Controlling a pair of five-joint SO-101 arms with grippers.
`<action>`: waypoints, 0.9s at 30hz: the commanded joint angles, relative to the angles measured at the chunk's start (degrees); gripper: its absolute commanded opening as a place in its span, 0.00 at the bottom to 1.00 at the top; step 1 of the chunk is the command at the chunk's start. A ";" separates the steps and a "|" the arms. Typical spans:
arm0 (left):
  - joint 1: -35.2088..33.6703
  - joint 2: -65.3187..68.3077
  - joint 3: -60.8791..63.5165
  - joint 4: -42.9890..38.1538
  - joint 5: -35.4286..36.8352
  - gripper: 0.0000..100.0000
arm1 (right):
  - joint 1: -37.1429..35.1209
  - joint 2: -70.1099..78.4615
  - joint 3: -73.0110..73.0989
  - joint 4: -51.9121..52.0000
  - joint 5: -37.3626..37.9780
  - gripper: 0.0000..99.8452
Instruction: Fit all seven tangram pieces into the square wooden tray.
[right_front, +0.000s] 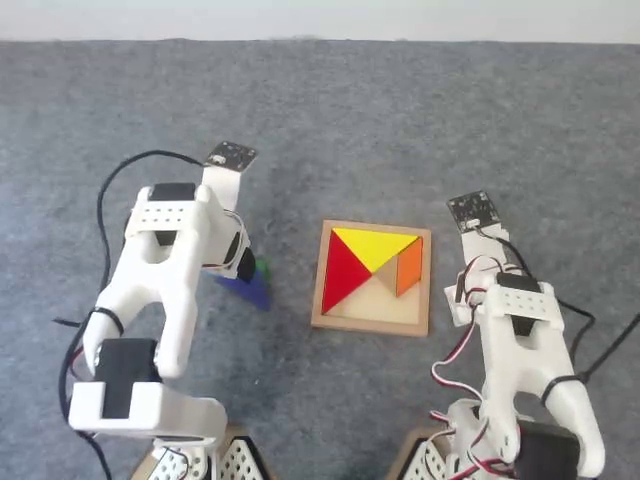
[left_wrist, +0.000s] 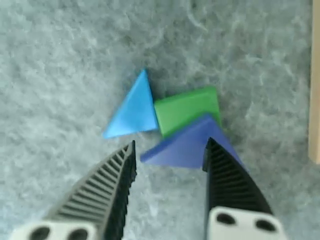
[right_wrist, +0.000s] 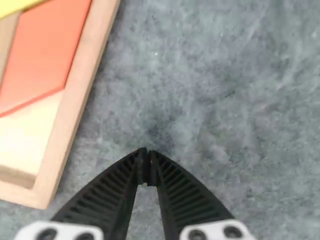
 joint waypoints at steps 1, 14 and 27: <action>-2.02 -0.44 -0.13 -5.89 6.68 0.21 | 0.57 0.31 -2.99 -0.75 0.44 0.01; -2.02 -0.44 7.78 -9.49 5.19 0.21 | 0.57 0.57 -3.08 -0.75 0.35 0.01; 2.99 -21.54 15.78 -1.41 3.43 0.20 | 0.40 0.66 -3.08 -0.75 0.35 0.01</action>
